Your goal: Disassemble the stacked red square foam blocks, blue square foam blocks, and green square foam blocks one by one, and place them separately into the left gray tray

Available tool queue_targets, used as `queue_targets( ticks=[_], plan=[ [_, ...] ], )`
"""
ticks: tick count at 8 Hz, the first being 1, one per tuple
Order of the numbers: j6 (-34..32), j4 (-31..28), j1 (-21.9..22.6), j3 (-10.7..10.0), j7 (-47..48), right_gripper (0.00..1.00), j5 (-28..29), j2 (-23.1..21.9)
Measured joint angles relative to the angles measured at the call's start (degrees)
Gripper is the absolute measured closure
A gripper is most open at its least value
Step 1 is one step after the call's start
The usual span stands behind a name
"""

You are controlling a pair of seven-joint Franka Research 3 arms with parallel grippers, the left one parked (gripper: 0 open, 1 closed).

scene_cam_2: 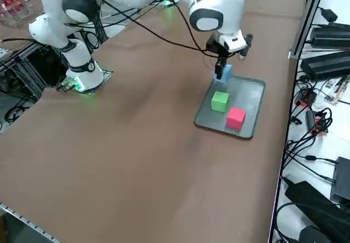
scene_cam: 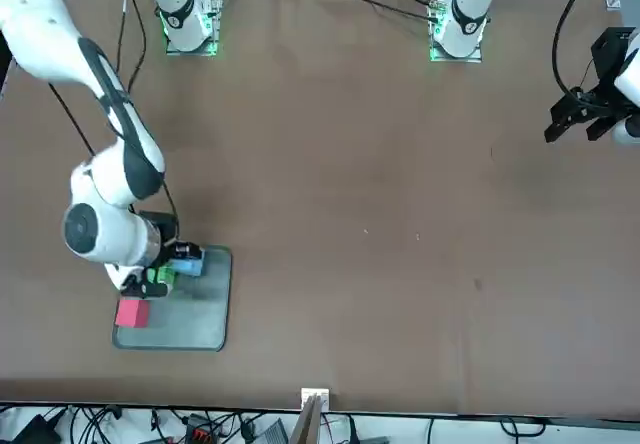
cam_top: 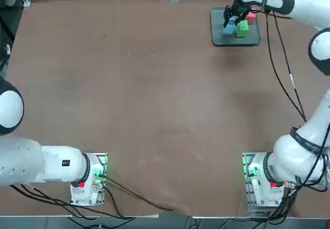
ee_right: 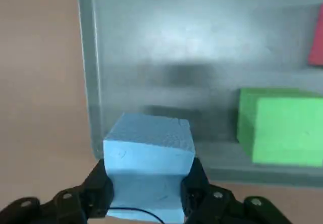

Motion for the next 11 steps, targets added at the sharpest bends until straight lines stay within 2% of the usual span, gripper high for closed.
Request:
queue_targets(
  ticks=[2, 3, 4, 6, 9, 11],
  plan=[
    [3.47, 1.25, 4.19, -4.57, 0.0, 0.31, -0.01, 1.81],
    [4.49, 1.37, 4.99, -5.61, 0.0, 0.31, -0.02, 2.55],
    [5.15, 1.49, 5.19, -5.84, 0.0, 0.29, -0.15, 3.09],
    [5.25, 1.76, 5.85, -5.9, 0.01, 0.0, -0.32, 3.27],
    [5.19, 2.64, 6.18, -5.89, 0.0, 0.0, -1.85, 2.98],
    [1.01, 3.85, 6.23, -5.48, -0.08, 0.0, -2.87, 1.33]
  ],
)
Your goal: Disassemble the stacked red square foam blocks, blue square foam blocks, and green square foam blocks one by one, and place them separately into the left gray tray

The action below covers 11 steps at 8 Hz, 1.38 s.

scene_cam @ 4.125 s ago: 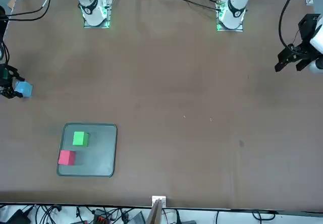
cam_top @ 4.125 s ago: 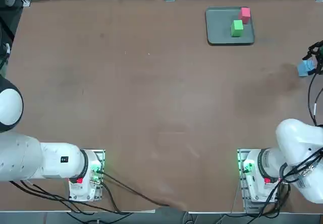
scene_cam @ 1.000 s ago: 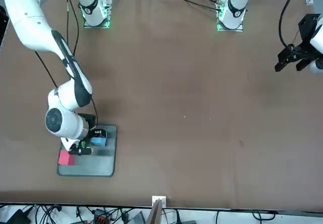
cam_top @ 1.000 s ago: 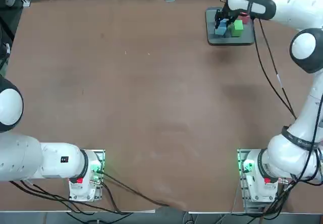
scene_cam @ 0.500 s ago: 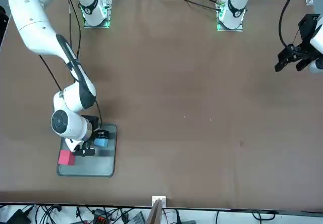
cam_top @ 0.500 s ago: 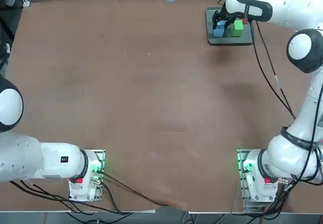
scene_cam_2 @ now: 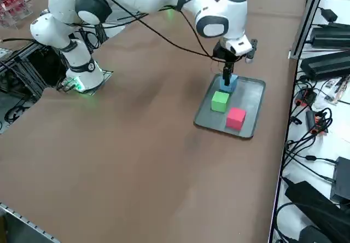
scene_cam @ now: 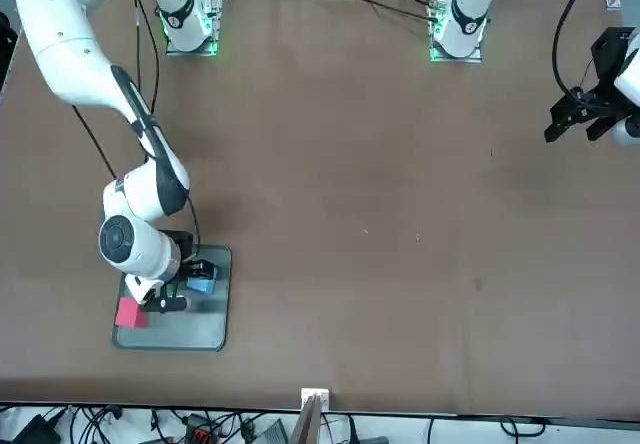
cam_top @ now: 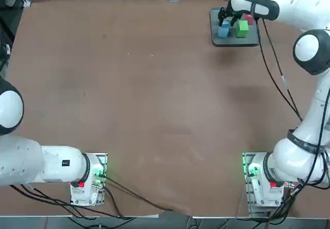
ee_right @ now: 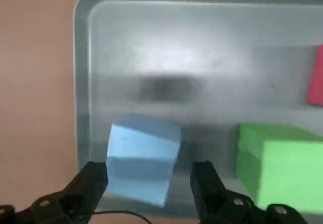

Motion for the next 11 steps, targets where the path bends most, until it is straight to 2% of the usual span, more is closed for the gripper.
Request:
queue_targets(
  ticks=[2, 4, 6, 7, 9, 10, 11],
  plan=[
    [-8.67, 2.27, 0.1, 1.78, 0.06, 0.0, -0.07, -4.85],
    [-19.12, 3.94, 0.25, 3.13, 0.13, 0.0, 2.13, -12.65],
    [-29.87, 7.61, -1.32, 3.04, -1.26, 0.0, 9.39, -18.3],
    [-35.68, 9.62, -2.74, 2.97, -4.71, 0.0, 11.07, -19.75],
    [-42.35, 11.3, -5.55, 2.4, -13.11, 0.0, 11.63, -22.18],
    [-44.19, 11.24, -6.12, 0.51, -16.43, 0.0, 11.68, -23.76],
    [-44.58, 9.86, -4.38, -5.17, -19.71, 0.0, 12.79, -26.53]
  ],
)
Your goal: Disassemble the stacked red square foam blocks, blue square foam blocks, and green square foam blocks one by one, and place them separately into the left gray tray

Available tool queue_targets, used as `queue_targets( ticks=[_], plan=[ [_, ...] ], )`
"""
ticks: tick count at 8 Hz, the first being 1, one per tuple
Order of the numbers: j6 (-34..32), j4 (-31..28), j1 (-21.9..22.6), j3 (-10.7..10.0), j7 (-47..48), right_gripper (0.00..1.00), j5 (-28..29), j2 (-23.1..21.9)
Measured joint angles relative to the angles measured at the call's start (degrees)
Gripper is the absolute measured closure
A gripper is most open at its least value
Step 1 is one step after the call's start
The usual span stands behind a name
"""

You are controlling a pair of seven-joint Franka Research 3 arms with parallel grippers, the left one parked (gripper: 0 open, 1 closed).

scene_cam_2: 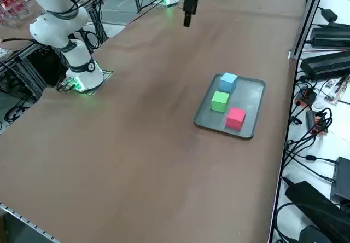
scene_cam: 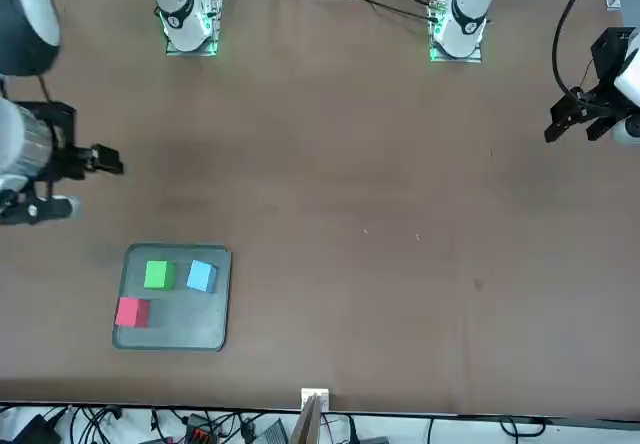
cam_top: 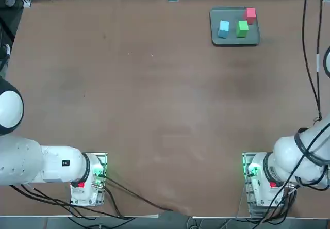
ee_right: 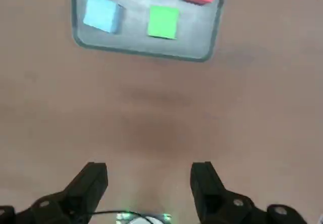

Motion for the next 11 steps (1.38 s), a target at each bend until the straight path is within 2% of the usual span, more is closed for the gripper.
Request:
queue_targets(
  ticks=[2, 3, 4, 5, 6, 7, 9, 11],
  plan=[
    [2.06, -6.26, 9.5, -17.33, -3.86, 0.0, 9.4, -6.87],
    [4.0, -10.18, 13.92, -24.22, -4.79, 0.0, 12.65, -10.17],
    [8.98, -15.38, 16.7, -27.35, -5.27, 0.0, 12.99, -13.85],
    [15.26, -21.41, 18.26, -27.39, -5.29, 0.0, 12.56, -17.67],
    [18.27, -26.36, 19.26, -26.12, -5.11, 0.0, 12.03, -21.07],
    [18.03, -29.18, 19.76, -25.68, -4.91, 0.0, 11.82, -23.6],
    [17.21, -31.41, 19.24, -26.85, -4.97, 0.0, 11.76, -26.17],
    [17.19, -31.56, 18.01, -27.41, -5.03, 0.0, 11.87, -26.3]
  ],
)
